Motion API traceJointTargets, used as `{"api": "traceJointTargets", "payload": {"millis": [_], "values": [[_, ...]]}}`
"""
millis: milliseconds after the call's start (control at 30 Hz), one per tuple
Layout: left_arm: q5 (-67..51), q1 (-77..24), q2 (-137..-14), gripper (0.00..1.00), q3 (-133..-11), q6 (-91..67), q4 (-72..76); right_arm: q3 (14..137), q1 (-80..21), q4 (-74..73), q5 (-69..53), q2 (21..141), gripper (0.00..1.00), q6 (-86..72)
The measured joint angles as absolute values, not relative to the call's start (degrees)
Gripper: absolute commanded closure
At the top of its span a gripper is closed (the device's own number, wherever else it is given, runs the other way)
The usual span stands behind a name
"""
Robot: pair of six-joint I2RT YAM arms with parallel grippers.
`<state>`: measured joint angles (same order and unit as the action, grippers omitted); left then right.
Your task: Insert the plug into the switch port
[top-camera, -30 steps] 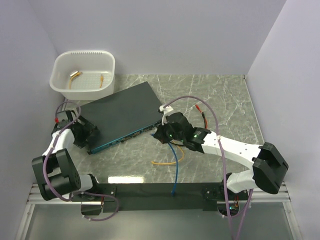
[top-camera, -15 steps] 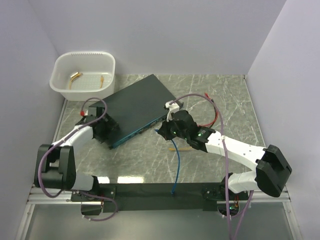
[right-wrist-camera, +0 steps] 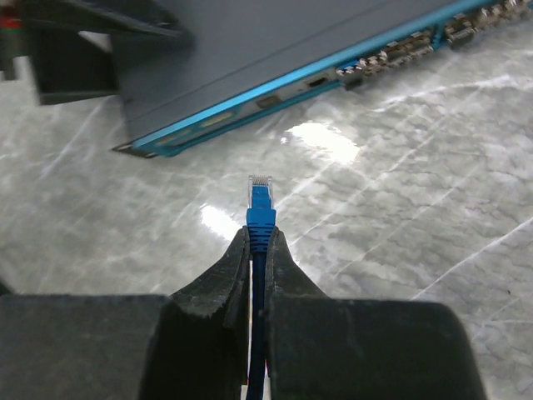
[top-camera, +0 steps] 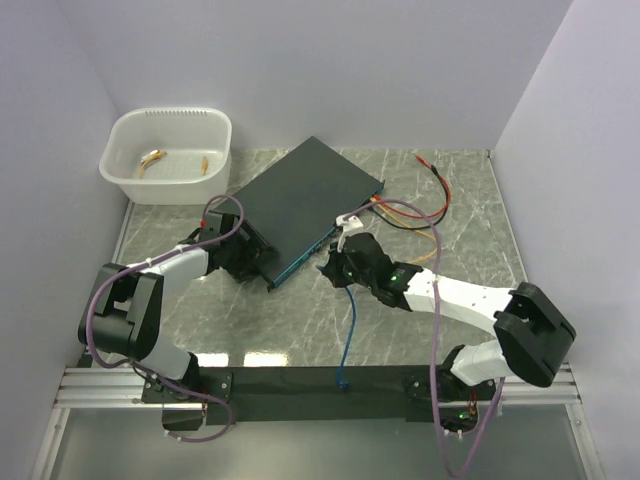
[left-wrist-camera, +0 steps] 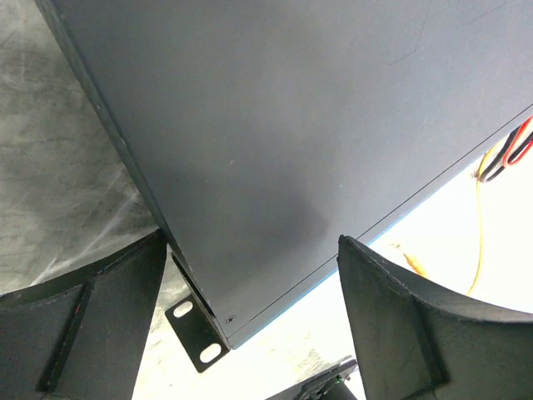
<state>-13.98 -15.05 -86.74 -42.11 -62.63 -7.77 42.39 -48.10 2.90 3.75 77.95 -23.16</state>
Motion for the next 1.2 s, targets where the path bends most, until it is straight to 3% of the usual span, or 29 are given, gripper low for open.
{"api": "traceJointTargets", "payload": {"millis": [500,1200], "values": [[-14.6,-15.4,-86.7,0.19,-40.7,-55.5,-6.0,37.6,-48.1,20.6,13.0,89.3,1.0,-28.6],[-15.9,-15.6,-85.2,0.2,-39.7,-48.7,-4.9,36.3,-48.4,40.2,17.6,101.2,1.0,-29.1]]}}
